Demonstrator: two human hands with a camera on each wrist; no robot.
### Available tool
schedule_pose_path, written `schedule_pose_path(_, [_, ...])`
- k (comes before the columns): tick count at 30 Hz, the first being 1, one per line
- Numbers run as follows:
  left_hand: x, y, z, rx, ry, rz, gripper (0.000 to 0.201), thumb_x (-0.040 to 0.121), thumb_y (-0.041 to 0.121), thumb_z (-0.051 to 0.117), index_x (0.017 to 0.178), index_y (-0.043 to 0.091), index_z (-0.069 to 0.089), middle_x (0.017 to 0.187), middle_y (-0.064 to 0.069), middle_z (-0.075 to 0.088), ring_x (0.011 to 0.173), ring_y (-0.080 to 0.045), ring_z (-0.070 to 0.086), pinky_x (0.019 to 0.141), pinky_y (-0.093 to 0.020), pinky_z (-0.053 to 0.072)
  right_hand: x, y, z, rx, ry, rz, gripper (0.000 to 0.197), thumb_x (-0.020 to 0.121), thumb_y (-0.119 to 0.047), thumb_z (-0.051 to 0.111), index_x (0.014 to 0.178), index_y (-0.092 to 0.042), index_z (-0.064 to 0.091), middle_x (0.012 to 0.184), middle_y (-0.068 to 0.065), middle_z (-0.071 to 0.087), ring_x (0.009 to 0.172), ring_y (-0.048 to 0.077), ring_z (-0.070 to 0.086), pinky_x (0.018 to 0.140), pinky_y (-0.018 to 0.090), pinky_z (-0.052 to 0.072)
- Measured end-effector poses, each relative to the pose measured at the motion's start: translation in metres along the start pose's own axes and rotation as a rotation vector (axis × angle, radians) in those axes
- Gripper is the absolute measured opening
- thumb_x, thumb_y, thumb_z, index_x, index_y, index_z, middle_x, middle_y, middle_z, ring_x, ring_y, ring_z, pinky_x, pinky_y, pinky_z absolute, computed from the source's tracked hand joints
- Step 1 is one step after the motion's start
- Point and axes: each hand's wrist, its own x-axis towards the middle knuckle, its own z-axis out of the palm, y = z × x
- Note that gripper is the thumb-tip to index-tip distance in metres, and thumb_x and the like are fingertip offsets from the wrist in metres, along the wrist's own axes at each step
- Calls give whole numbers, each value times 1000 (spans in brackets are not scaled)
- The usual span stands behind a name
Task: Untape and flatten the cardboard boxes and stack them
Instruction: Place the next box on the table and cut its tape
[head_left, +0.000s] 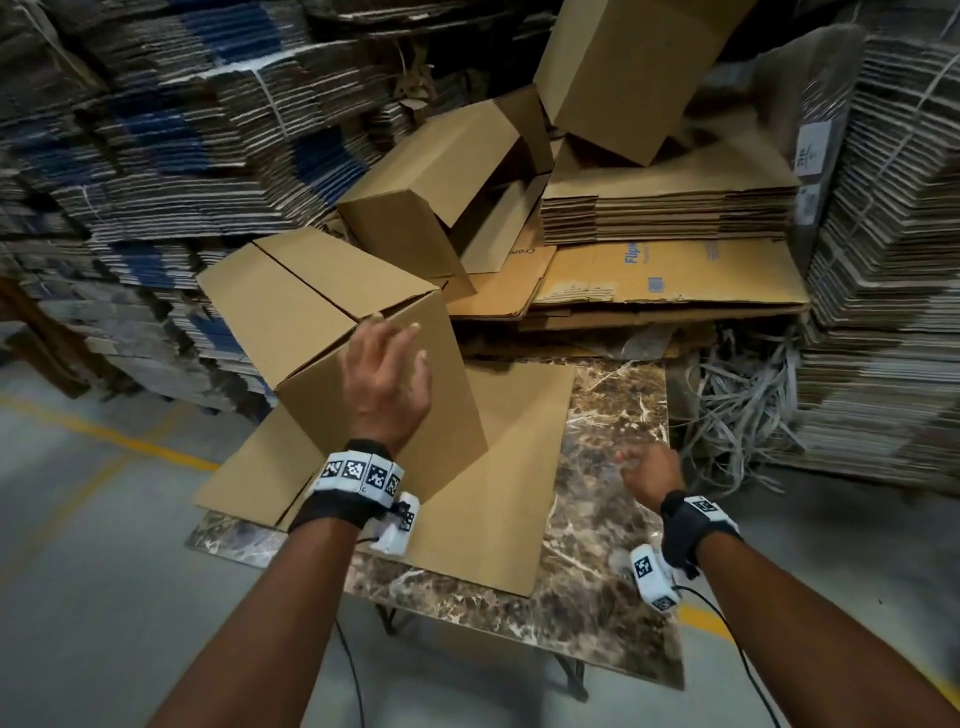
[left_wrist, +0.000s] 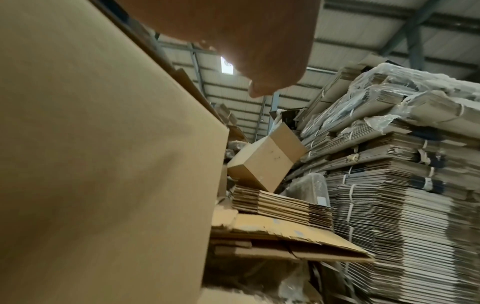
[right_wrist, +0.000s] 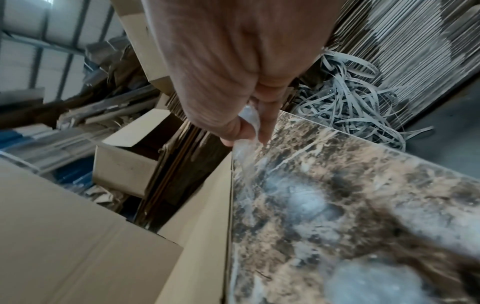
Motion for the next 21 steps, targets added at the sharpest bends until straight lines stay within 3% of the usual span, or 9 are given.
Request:
schedule_pose_path(1, [8, -5, -2, 76, 35, 7, 34, 89, 21, 69, 121, 9, 68, 123, -14, 63, 128, -33, 51, 105, -53, 41, 2, 3, 4, -3, -13, -2, 17, 90, -10, 69, 103, -20, 76, 130, 12, 67, 108, 28, 66, 86, 23, 49])
schedule_pose_path(4, [26, -18, -6, 271, 41, -78, 45, 91, 34, 63, 130, 11, 63, 135, -15, 60, 141, -33, 43, 119, -52, 26, 3, 10, 23, -115, -142, -42, 42, 100, -22, 58, 141, -12, 57, 139, 19, 58, 117, 35, 60, 95, 35, 48])
schedule_pose_path(7, [30, -27, -4, 322, -107, -312, 61, 95, 50, 52, 143, 13, 51, 149, -13, 50, 149, -32, 32, 123, -51, 13, 4, 21, 45, -254, -259, -102, 52, 97, -8, 54, 148, -11, 45, 136, 19, 61, 120, 34, 60, 91, 36, 51])
schedule_pose_path(9, [18, -31, 2, 324, -238, -415, 68, 97, 60, 41, 145, 13, 47, 152, -13, 47, 147, -31, 33, 123, -54, 17, 5, 27, 46, -328, -251, -107, 47, 95, -8, 59, 141, -15, 55, 130, 14, 66, 116, 30, 64, 90, 33, 53])
schedule_pose_path(12, [-3, -38, 10, 409, -307, -368, 75, 95, 65, 39, 147, 12, 43, 149, -13, 48, 140, -31, 39, 119, -51, 22, 15, 27, 37, -386, -210, -45, 23, 91, -10, 67, 111, -19, 75, 109, 6, 75, 86, 19, 67, 73, 21, 50])
schedule_pose_path(15, [-7, -41, 10, 449, -294, -336, 78, 92, 68, 43, 145, 12, 42, 147, -13, 48, 136, -32, 41, 116, -51, 26, 26, 28, 30, -344, -159, 64, 3, 91, -15, 72, 92, -17, 70, 86, 0, 70, 63, 10, 52, 59, 18, 39])
schedule_pose_path(16, [-7, -40, 10, 454, -295, -335, 79, 91, 69, 43, 145, 12, 43, 146, -13, 48, 135, -33, 41, 115, -51, 26, 28, 31, 30, -323, -146, 110, 8, 91, -20, 74, 87, -17, 67, 77, -1, 63, 59, 9, 49, 58, 19, 39])
schedule_pose_path(18, [-7, -40, 11, 467, -305, -331, 81, 89, 70, 45, 144, 11, 43, 146, -13, 48, 135, -34, 42, 114, -51, 26, 34, 37, 33, -294, -143, 189, 19, 87, -30, 79, 85, -14, 68, 76, 2, 59, 66, 17, 56, 65, 23, 43])
schedule_pose_path(21, [-8, -41, 13, 480, -314, -329, 85, 86, 72, 46, 144, 10, 43, 147, -13, 46, 136, -34, 41, 114, -51, 26, 47, 40, 43, -273, -166, 253, 28, 87, -36, 78, 97, -10, 74, 97, 11, 69, 82, 26, 63, 66, 26, 44])
